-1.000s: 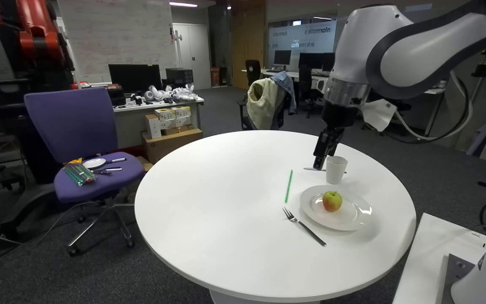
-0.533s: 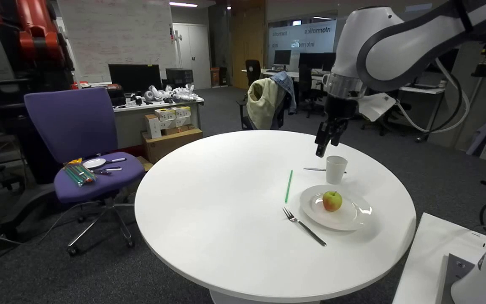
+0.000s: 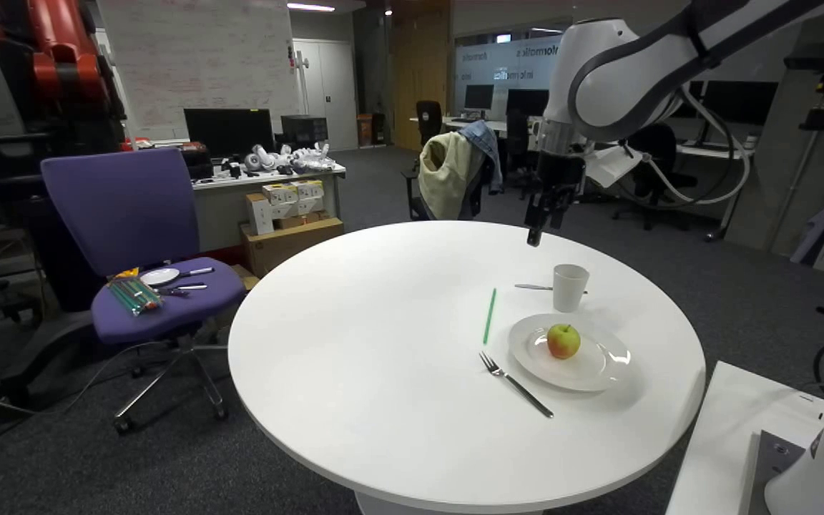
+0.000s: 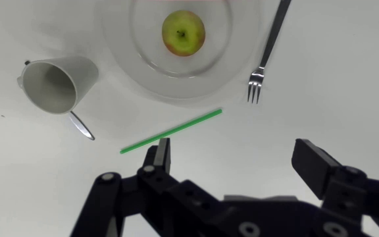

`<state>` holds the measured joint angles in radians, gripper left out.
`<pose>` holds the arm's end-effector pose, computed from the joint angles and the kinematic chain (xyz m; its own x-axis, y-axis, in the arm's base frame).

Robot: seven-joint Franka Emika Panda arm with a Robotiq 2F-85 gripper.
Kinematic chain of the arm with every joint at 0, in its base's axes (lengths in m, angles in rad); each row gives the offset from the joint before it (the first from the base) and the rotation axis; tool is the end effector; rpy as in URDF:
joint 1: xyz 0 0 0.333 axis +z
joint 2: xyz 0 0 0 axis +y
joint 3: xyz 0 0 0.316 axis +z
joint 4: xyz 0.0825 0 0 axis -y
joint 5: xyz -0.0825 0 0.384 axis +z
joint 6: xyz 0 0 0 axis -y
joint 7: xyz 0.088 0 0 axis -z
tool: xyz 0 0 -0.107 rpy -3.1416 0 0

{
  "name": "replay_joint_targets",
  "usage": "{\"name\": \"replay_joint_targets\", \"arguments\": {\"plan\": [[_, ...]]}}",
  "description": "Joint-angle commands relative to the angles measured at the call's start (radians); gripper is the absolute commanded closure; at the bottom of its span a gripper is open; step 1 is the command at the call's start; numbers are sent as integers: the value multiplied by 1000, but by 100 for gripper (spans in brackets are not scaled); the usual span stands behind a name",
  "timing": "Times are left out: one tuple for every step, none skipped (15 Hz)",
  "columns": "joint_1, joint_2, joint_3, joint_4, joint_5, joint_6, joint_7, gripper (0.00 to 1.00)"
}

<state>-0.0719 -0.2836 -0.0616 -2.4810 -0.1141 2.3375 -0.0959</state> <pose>0.4481 -0.0622 0.4073 0.9907 0.0425 0.1290 0.0312 -0.9956 0.0878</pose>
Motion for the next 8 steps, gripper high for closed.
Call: {"name": "replay_joint_targets", "arguments": {"plan": [[-19, 97, -24, 133, -75, -89, -95, 0], [-17, 113, -32, 155, -82, -111, -130, 0], [-13, 130, -43, 176, -78, -135, -179, 0], [-7, 143, -54, 192, -59, -156, -241, 0], [-2, 151, -61, 202, -37, -170, -297, 0], [2, 153, -62, 201, -9, -165, -325, 0], [-8, 135, -50, 162, -44, -130, -246, 0], [-7, 144, -52, 169, -33, -131, -273, 0]]}}
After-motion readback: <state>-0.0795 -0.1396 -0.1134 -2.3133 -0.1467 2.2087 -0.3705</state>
